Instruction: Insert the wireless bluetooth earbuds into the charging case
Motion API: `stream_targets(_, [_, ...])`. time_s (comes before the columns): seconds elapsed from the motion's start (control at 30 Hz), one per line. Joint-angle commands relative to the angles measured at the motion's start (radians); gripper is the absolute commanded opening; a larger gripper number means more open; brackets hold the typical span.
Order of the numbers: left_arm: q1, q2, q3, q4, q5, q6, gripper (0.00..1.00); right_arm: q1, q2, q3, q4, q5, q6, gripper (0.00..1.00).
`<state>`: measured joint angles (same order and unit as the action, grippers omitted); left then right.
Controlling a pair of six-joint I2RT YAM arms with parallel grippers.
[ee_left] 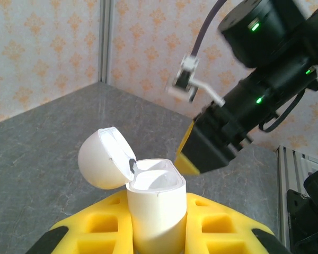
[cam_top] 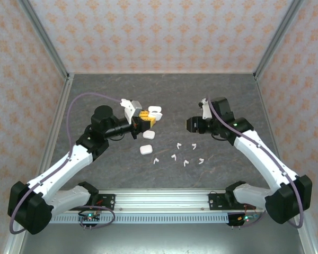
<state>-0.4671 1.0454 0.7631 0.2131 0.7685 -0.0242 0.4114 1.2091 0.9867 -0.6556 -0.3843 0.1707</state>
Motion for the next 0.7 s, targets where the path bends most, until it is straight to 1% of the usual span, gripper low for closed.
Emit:
stream_targets(0.0, [-0.005, -0.016, -0.006, 0.008, -0.019, 0.024, 0.00, -0.003, 0.069, -0.046, -0.067, 0.091, 0.071, 0.54])
stream_targets(0.13, [-0.005, -0.010, 0.001, 0.005, -0.016, 0.026, 0.00, -0.003, 0.155, -0.080, -0.003, 0.105, 0.093, 0.53])
stream_targets(0.27, [-0.005, -0.008, 0.006, -0.003, -0.015, 0.026, 0.00, -0.003, 0.242, -0.076, 0.035, 0.108, 0.095, 0.52])
stream_targets(0.53, [-0.005, -0.010, 0.008, -0.012, -0.013, 0.026, 0.00, -0.004, 0.342, -0.057, 0.079, 0.118, 0.092, 0.46])
stream_targets(0.67, [-0.005, -0.013, 0.007, -0.015, -0.015, 0.026, 0.00, -0.004, 0.379, -0.048, 0.074, 0.122, 0.087, 0.45])
